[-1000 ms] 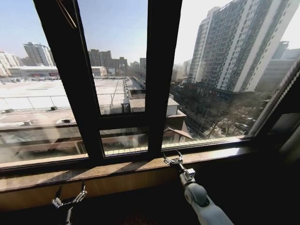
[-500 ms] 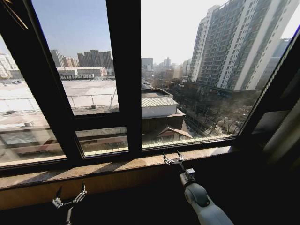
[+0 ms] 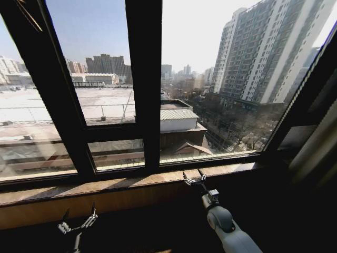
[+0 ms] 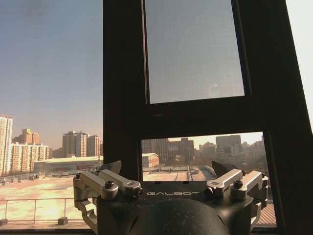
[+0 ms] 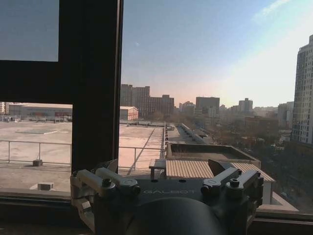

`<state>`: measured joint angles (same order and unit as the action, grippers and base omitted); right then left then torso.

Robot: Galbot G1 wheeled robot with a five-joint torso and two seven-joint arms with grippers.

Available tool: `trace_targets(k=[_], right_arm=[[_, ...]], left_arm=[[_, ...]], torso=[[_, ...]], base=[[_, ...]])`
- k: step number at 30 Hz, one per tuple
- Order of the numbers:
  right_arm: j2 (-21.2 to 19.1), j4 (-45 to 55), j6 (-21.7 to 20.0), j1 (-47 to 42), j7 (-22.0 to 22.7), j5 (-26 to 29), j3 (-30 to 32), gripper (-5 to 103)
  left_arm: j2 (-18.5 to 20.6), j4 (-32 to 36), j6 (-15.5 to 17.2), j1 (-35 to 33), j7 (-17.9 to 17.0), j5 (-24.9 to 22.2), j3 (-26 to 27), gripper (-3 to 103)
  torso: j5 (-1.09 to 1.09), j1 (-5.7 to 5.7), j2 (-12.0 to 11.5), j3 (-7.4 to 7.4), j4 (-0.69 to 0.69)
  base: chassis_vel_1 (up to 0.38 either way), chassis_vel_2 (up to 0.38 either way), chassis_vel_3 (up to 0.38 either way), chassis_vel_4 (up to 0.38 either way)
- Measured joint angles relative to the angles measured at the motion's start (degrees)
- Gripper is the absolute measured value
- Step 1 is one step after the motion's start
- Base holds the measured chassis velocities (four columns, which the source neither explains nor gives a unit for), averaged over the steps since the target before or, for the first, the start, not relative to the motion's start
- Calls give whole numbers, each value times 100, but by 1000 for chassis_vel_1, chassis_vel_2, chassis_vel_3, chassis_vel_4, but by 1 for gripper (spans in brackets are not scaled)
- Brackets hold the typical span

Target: Open the curtains by pulling them apart, changing their state from closed to fully open.

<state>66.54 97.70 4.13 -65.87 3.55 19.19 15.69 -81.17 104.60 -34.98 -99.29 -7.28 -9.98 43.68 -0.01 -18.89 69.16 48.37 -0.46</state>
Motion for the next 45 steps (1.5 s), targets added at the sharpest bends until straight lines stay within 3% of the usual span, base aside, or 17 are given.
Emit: trace_targets(k=[27, 45], right_arm=[[0, 0, 0, -2, 0, 0, 1, 100], [0, 1, 0, 1, 0, 0, 1, 100]], left_arm=[[-2, 0, -1, -3, 4, 0, -3, 100], [0, 0, 1, 2, 4, 1, -4, 100]], torso=[[2, 8, 4, -3, 1], [-1, -2, -4, 1, 0]], base=[[255, -417, -255, 412], [20, 1, -34, 26]])
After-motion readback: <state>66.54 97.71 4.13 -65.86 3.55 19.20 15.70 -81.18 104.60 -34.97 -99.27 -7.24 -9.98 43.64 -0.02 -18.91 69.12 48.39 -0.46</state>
